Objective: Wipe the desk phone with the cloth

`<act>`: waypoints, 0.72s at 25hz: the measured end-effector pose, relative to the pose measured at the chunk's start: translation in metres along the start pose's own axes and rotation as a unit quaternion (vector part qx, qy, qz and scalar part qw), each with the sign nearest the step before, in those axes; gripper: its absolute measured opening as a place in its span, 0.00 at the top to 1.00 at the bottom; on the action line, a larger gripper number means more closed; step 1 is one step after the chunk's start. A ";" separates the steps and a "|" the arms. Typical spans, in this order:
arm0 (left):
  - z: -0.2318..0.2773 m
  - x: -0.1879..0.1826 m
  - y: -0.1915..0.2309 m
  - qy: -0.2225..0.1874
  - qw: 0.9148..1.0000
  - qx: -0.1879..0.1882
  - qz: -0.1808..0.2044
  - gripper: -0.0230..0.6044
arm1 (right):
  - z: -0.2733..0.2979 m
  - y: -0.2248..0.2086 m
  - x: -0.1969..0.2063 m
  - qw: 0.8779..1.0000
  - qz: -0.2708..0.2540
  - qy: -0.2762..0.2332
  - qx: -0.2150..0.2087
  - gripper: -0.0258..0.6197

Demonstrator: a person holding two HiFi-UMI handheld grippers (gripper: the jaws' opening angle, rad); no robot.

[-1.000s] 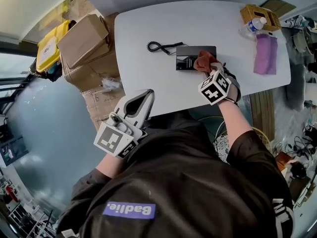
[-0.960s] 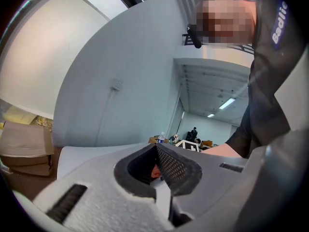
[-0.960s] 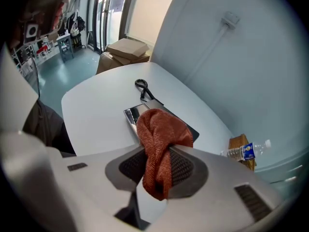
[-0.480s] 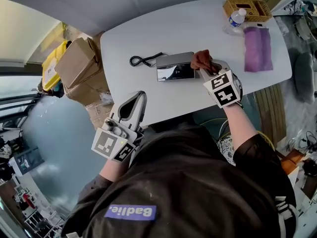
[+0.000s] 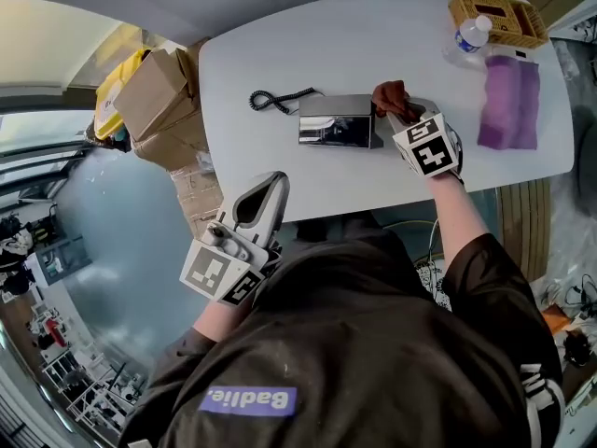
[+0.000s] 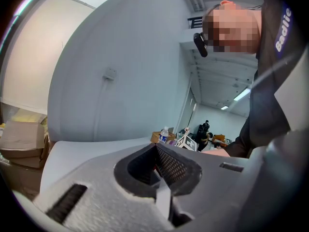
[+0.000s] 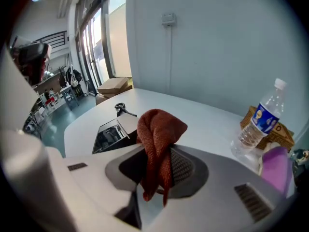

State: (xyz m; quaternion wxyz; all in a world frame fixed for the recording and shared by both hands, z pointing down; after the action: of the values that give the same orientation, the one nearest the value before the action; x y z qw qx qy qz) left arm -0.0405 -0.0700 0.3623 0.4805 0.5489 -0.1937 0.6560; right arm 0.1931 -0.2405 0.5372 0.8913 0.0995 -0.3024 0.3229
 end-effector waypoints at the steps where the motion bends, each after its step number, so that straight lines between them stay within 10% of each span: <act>1: 0.000 0.003 -0.002 0.003 1.000 -0.004 -0.002 0.94 | 0.005 0.001 0.002 1.000 -0.007 0.000 -0.007 0.78; 18: -0.046 0.026 -0.014 -0.017 0.999 0.035 0.002 0.94 | -0.026 0.090 0.059 0.997 -0.058 0.040 -0.026 0.78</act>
State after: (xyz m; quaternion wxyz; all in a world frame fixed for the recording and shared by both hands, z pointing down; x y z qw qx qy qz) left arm -0.0518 -0.0168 0.3672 0.4566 0.5763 -0.1799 0.6535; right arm 0.1841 -0.1306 0.5500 0.9223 0.0806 -0.2686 0.2660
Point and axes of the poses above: the fingertips, and each gripper's own axes: z forward along the fingers, y to its left, x out of its underside, the point moved 7 cm from there along -z, backward along the fingers, and after that the axes turned 3 degrees about y, right-handed, at the moved point
